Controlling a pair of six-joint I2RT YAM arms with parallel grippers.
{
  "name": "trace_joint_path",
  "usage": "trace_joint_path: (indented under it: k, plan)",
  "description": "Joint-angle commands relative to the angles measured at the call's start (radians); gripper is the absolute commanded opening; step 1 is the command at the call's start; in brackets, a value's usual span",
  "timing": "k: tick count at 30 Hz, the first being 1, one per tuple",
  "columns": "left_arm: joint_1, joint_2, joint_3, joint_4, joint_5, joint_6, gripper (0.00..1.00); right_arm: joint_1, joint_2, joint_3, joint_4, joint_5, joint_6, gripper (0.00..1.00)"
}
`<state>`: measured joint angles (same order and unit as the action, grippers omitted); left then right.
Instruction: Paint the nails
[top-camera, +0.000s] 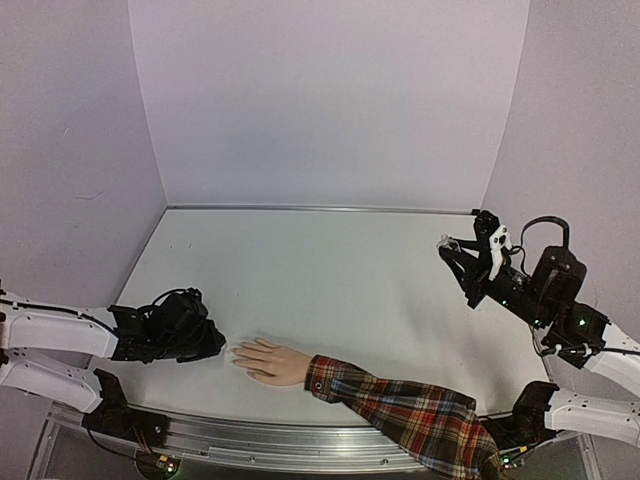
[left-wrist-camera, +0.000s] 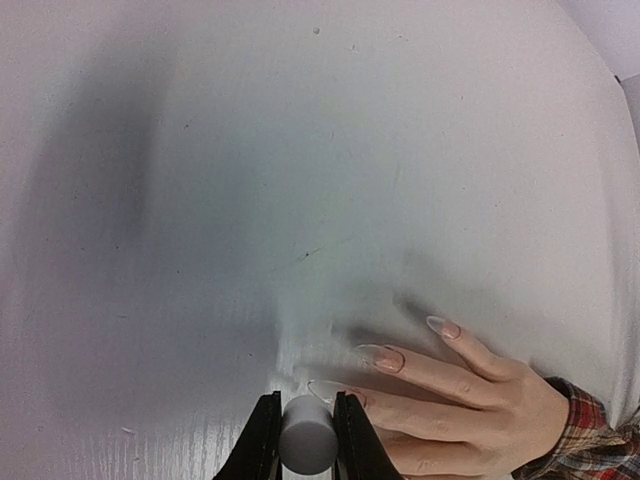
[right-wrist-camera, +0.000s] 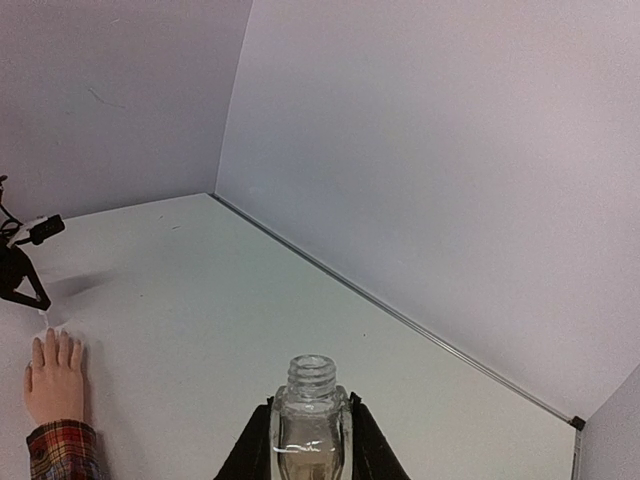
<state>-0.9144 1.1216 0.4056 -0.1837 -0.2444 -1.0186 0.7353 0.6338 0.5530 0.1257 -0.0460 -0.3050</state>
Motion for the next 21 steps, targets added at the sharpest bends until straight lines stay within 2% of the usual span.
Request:
trace_joint_path:
  k: [1,11,21]
  plan:
    - [0.008,0.013,0.06,-0.019,-0.036,0.026,0.0,-0.004,0.002,-0.004,0.026,-0.014,0.008,0.0]
    - [0.007,-0.085,0.092,-0.112,-0.013,0.018,0.0,-0.004,0.007,-0.001,0.028,-0.017,0.002,0.0]
    - [0.008,-0.004,0.112,-0.03,0.043,0.029,0.0,-0.004,0.006,-0.002,0.028,-0.023,0.006,0.0]
